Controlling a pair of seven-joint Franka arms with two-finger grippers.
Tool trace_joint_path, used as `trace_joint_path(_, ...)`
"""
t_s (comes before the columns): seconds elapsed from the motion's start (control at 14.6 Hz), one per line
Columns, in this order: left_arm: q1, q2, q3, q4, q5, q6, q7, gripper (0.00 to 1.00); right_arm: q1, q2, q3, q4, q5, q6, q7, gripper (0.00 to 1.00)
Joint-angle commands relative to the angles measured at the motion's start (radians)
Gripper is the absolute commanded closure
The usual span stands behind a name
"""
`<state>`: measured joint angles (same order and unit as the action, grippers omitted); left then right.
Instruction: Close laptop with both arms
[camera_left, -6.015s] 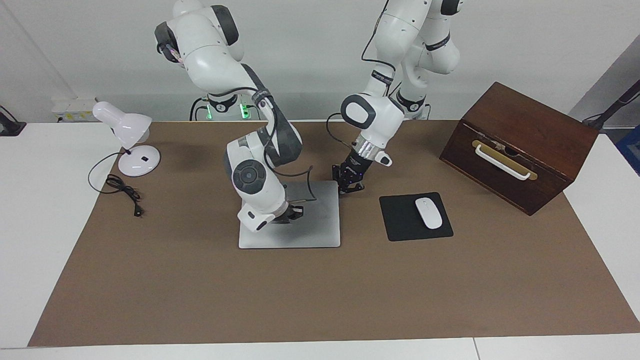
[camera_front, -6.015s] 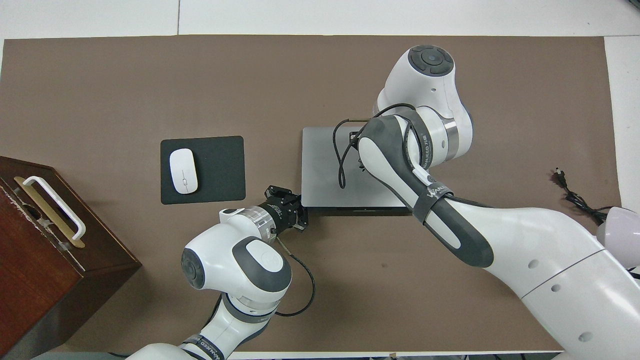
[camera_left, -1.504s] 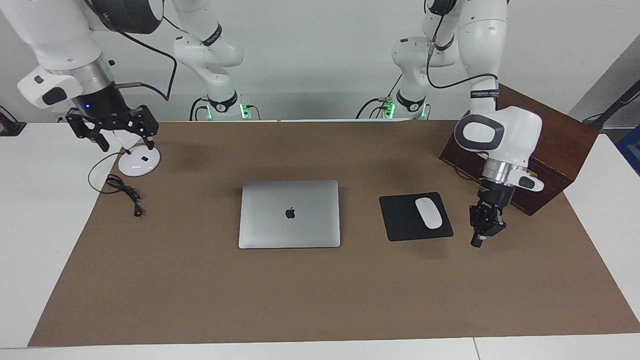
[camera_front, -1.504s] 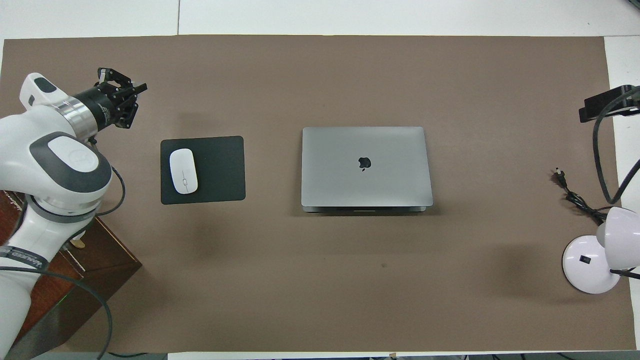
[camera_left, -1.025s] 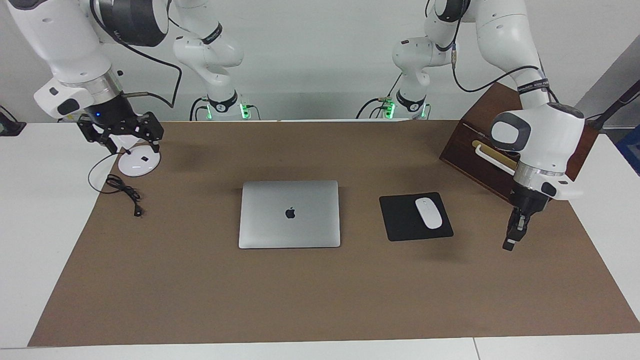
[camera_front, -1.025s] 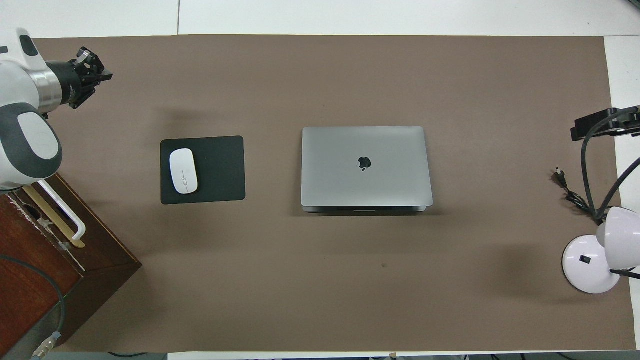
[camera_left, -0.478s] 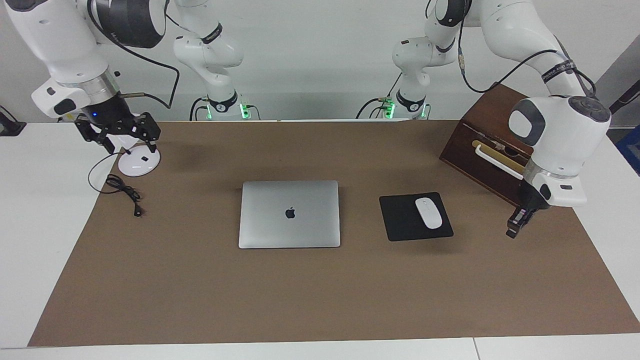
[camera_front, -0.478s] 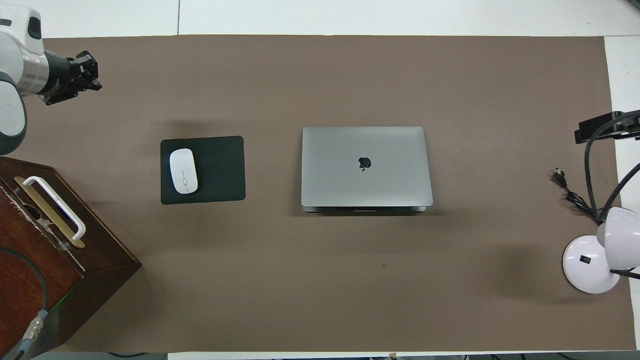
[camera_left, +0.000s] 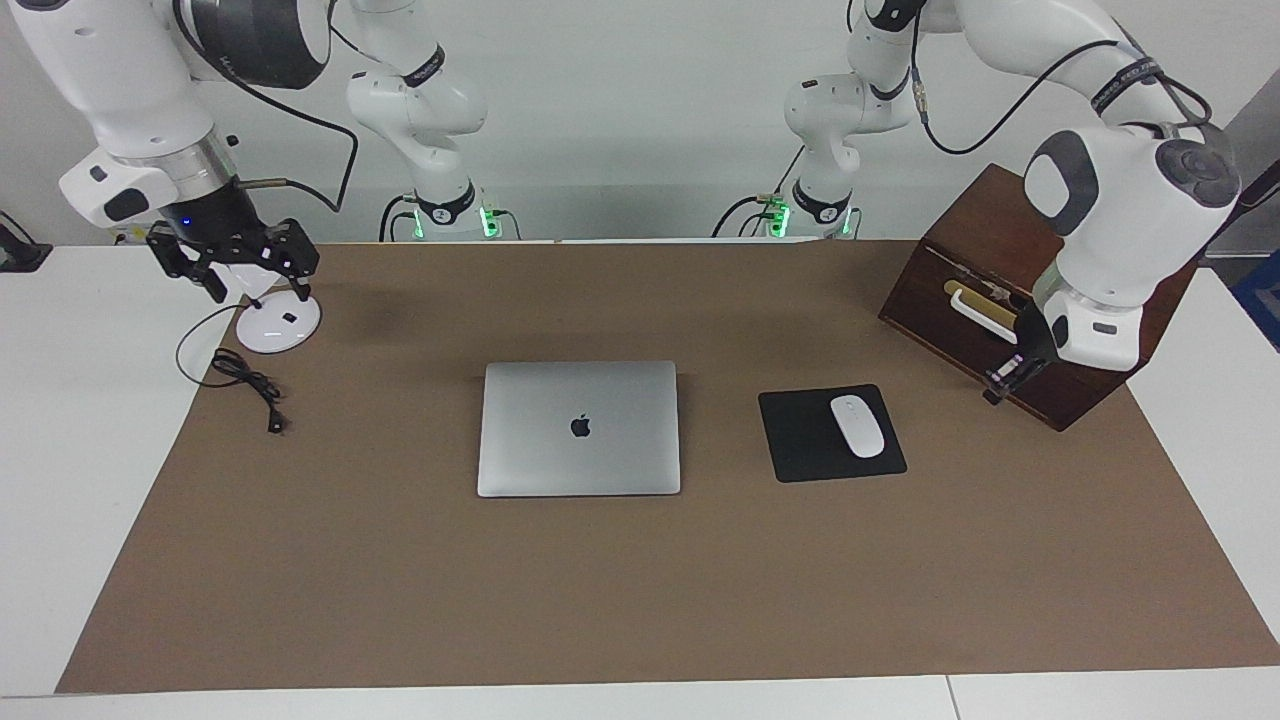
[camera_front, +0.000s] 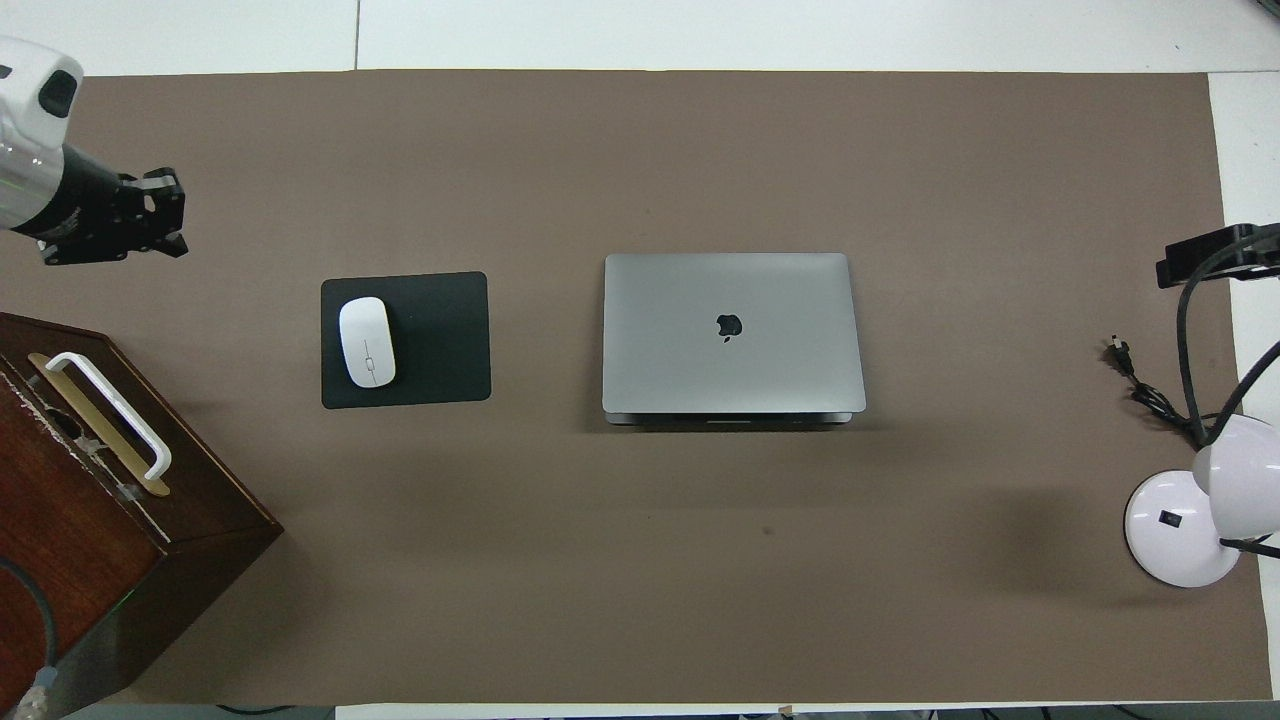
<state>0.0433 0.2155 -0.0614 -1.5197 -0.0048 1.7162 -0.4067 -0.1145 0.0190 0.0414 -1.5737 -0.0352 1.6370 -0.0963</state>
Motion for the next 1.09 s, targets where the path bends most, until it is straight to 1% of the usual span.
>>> trace_joint_path(0.0, 0.026, -0.094, 0.008, -0.060, 0.019, -0.099, 0.059, 1.00, -0.004, -0.027, 0.000, -0.003, 0.006, -0.009, -0.025, 0.00)
trace_joint_path(0.14, 0.024, -0.136, 0.008, -0.134, 0.019, -0.086, 0.052, 0.72, -0.005, -0.030, -0.001, 0.012, 0.027, -0.014, -0.026, 0.00)
trace_joint_path(0.21, 0.024, -0.163, 0.006, -0.161, 0.019, -0.083, 0.045, 0.67, -0.005, -0.033, -0.001, 0.017, 0.031, -0.026, -0.026, 0.00)
trace_joint_path(0.27, 0.024, -0.183, 0.008, -0.181, 0.017, -0.075, 0.040, 0.56, -0.005, -0.034, -0.003, 0.038, 0.032, -0.041, -0.026, 0.00)
trace_joint_path(0.34, 0.021, -0.194, 0.008, -0.212, 0.017, -0.052, 0.042, 0.37, -0.005, -0.034, -0.003, 0.046, 0.032, -0.046, -0.026, 0.00)
trace_joint_path(0.41, 0.020, -0.206, 0.008, -0.223, 0.017, -0.041, 0.040, 0.14, -0.005, -0.036, -0.003, 0.047, 0.032, -0.049, -0.026, 0.00)
trace_joint_path(0.48, 0.014, -0.208, 0.008, -0.223, 0.017, -0.058, 0.043, 0.00, -0.005, -0.036, -0.003, 0.049, 0.032, -0.060, -0.025, 0.00)
trace_joint_path(0.62, 0.009, -0.217, 0.006, -0.226, 0.017, -0.093, 0.045, 0.00, -0.007, -0.034, 0.002, 0.053, 0.029, -0.077, -0.025, 0.00)
trace_joint_path(0.75, 0.006, -0.237, 0.000, -0.244, 0.016, -0.084, 0.048, 0.00, -0.008, -0.033, 0.003, 0.073, 0.029, -0.101, -0.025, 0.00)
trace_joint_path(0.89, -0.011, -0.284, -0.001, -0.264, 0.016, -0.089, 0.057, 0.00, -0.008, -0.031, 0.003, 0.073, 0.028, -0.105, -0.025, 0.00)
trace_joint_path(1.03, -0.013, -0.291, -0.005, -0.254, 0.003, -0.084, 0.059, 0.00, -0.008, -0.031, 0.003, 0.073, 0.028, -0.111, -0.025, 0.00)
